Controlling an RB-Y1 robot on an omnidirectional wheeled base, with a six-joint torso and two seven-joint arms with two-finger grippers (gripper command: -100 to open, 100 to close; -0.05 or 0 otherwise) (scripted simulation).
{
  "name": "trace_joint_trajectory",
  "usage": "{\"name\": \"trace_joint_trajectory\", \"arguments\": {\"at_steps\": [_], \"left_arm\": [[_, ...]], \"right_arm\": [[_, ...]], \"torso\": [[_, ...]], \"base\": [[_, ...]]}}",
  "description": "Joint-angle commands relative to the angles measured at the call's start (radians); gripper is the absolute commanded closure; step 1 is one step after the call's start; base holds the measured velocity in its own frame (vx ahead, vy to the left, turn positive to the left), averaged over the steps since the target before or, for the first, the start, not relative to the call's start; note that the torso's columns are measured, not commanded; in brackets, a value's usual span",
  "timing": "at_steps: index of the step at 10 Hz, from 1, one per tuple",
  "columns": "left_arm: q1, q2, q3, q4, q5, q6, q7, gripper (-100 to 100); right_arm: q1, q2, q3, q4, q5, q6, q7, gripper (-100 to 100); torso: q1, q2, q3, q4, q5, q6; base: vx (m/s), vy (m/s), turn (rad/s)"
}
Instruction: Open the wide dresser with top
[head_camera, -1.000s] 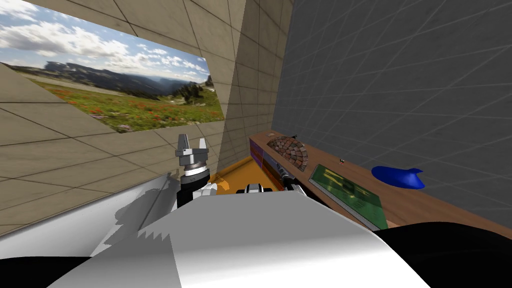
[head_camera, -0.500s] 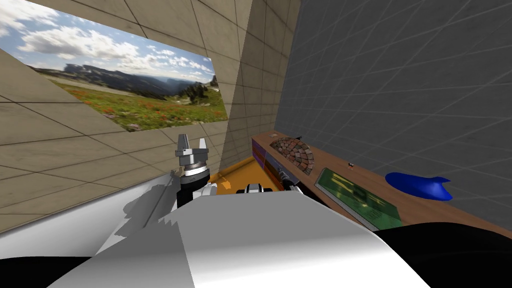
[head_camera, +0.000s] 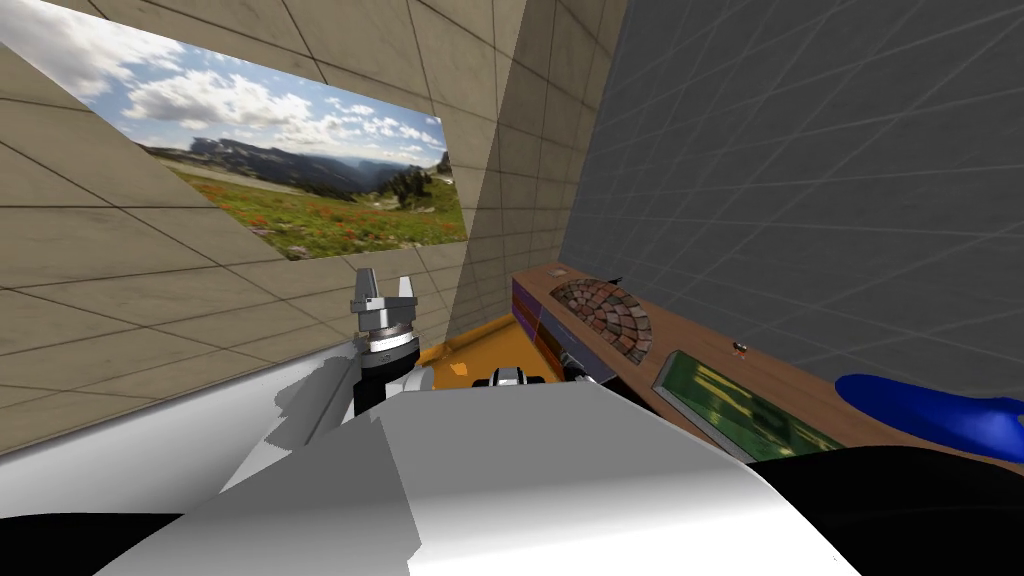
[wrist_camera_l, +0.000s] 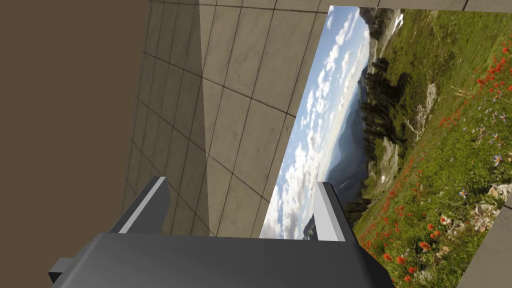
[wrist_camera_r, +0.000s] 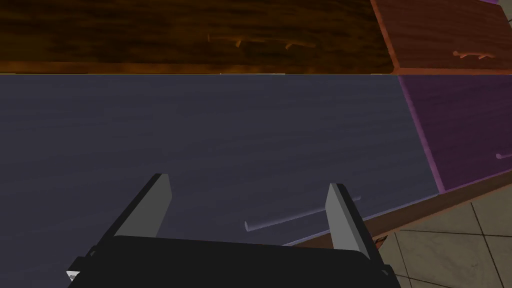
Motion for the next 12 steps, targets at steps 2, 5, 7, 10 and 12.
{"name": "trace_joint_trajectory", "arguments": {"at_steps": [2,5,7,10,12], "left_arm": [[0.000,0.000,0.000,0.000,0.000,0.000,0.000,0],[0.000,0.000,0.000,0.000,0.000,0.000,0.000,0],[0.000,0.000,0.000,0.000,0.000,0.000,0.000,0],[0.000,0.000,0.000,0.000,0.000,0.000,0.000,0],[0.000,0.000,0.000,0.000,0.000,0.000,0.000,0]], "right_arm": [[-0.004,-0.010,0.014,0.079,0.076,0.091,-0.002,-100],[-0.011,-0.012,0.021,0.146,0.123,0.159,-0.004,-100],[-0.017,-0.015,0.029,0.189,0.169,0.209,-0.006,-100],[-0.024,-0.018,0.036,0.278,0.220,0.287,-0.009,-100],[-0.031,-0.021,0.044,0.338,0.266,0.343,-0.011,-100]], "torso": [[-0.004,0.003,0.002,0.001,-0.001,0.001],[-0.002,0.002,0.001,0.000,0.000,0.001],[-0.001,0.000,0.000,0.000,0.000,0.000],[-0.001,0.000,0.000,0.000,0.000,0.000],[-0.002,0.001,0.001,0.000,0.000,0.000]], "base": [[0.034,0.023,0.086],[0.036,0.027,0.066],[0.053,0.048,0.152],[0.068,0.048,0.100],[0.060,0.040,0.107]]}}
